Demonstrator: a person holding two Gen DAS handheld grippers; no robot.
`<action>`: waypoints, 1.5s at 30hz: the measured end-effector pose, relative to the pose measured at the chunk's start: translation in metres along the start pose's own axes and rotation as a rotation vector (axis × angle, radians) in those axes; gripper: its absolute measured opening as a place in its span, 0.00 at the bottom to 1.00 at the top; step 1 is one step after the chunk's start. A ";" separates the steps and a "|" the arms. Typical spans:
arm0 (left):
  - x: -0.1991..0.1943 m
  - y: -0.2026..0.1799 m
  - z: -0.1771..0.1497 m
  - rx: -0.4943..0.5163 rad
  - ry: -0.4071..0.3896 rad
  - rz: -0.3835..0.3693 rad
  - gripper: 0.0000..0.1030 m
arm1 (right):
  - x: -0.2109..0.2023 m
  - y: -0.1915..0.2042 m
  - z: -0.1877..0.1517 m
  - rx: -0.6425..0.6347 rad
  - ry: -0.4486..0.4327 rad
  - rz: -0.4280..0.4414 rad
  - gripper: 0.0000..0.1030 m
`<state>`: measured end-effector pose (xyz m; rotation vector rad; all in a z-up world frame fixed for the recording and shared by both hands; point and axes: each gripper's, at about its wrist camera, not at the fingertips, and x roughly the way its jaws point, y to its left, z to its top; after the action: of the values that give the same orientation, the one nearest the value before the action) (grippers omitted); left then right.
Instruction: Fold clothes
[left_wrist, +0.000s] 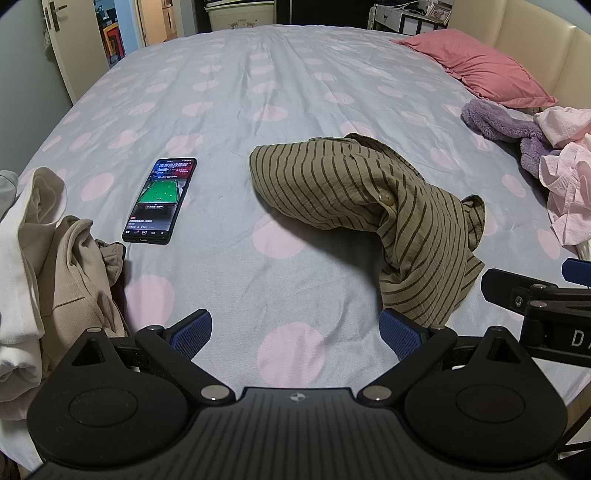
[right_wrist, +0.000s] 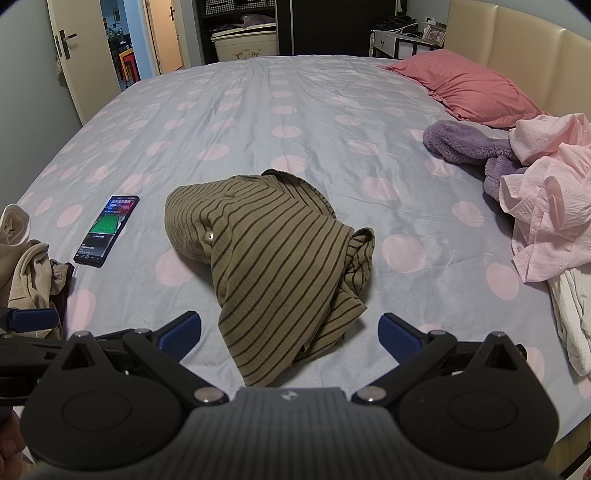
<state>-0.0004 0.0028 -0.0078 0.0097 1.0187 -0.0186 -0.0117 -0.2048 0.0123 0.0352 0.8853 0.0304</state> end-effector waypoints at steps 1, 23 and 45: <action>0.000 0.000 0.000 0.000 0.000 0.000 0.96 | 0.000 0.000 0.000 0.000 0.000 0.000 1.00; 0.001 0.000 0.000 0.004 0.005 -0.003 0.96 | 0.001 0.000 -0.001 0.002 0.006 -0.001 1.00; 0.000 0.001 0.000 0.006 0.010 -0.009 0.96 | 0.004 -0.017 0.007 0.058 0.005 0.002 1.00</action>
<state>-0.0005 0.0040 -0.0081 0.0107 1.0287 -0.0299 -0.0037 -0.2214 0.0134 0.0902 0.8910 0.0072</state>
